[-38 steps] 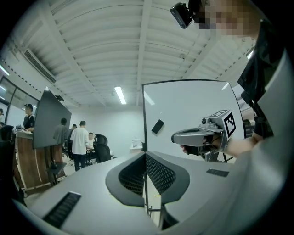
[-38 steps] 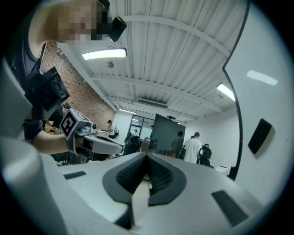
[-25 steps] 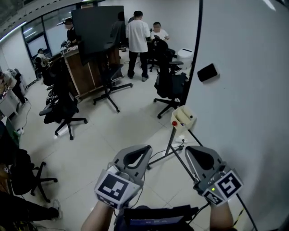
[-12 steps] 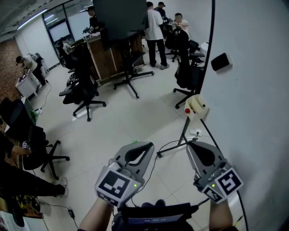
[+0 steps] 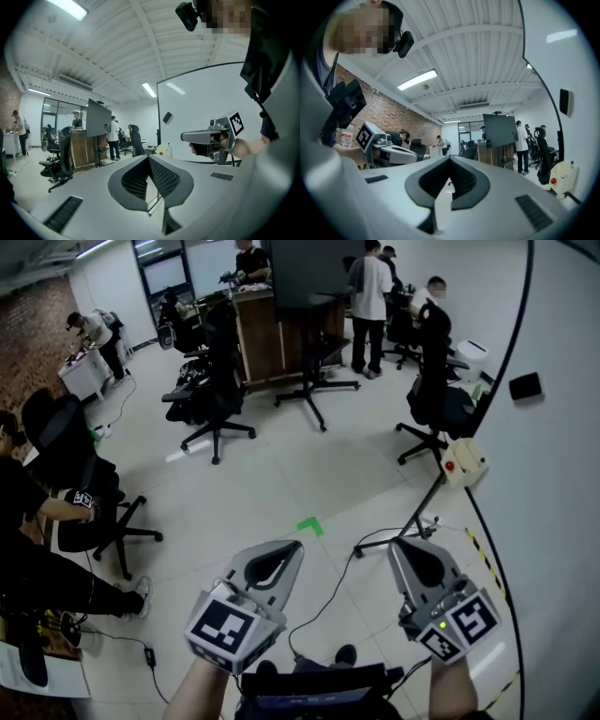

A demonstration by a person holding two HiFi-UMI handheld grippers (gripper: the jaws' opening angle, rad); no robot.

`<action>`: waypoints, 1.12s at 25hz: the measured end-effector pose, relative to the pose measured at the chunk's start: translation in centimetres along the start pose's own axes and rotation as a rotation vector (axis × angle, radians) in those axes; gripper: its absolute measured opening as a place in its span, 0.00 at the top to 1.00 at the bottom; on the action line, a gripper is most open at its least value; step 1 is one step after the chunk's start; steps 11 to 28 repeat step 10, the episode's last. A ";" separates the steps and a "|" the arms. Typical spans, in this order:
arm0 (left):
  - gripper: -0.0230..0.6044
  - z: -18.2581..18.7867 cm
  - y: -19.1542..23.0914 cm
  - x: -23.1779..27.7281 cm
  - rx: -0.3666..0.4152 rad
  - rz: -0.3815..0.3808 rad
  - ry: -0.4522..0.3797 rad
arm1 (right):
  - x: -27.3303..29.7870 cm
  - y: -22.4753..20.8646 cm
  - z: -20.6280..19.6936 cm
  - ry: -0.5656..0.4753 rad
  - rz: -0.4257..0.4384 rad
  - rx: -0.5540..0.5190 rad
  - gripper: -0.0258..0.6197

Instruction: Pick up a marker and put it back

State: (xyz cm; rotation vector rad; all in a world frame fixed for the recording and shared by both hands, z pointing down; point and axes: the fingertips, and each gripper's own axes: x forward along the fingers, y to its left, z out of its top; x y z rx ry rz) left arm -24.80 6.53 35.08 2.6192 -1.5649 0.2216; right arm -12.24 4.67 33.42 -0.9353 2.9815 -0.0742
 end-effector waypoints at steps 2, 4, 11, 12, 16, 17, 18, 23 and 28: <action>0.97 -1.2 2.6 -3.6 -0.025 0.014 -0.024 | 2.1 3.7 -0.8 0.012 0.010 0.002 0.95; 0.97 -2.4 5.0 -6.6 -0.076 0.028 -0.041 | 3.9 6.8 -1.6 0.031 0.025 0.034 0.95; 0.97 -7.7 10.7 -13.2 -0.241 0.087 -0.028 | 7.6 15.3 -4.5 0.116 0.050 0.108 0.95; 0.97 -7.7 10.7 -13.2 -0.241 0.087 -0.028 | 7.6 15.3 -4.5 0.116 0.050 0.108 0.95; 0.97 -7.7 10.7 -13.2 -0.241 0.087 -0.028 | 7.6 15.3 -4.5 0.116 0.050 0.108 0.95; 0.97 -7.7 10.7 -13.2 -0.241 0.087 -0.028 | 7.6 15.3 -4.5 0.116 0.050 0.108 0.95; 0.97 -7.7 10.7 -13.2 -0.241 0.087 -0.028 | 7.6 15.3 -4.5 0.116 0.050 0.108 0.95; 0.97 -7.7 10.7 -13.2 -0.241 0.087 -0.028 | 7.6 15.3 -4.5 0.116 0.050 0.108 0.95; 0.97 -7.7 10.7 -13.2 -0.241 0.087 -0.028 | 7.6 15.3 -4.5 0.116 0.050 0.108 0.95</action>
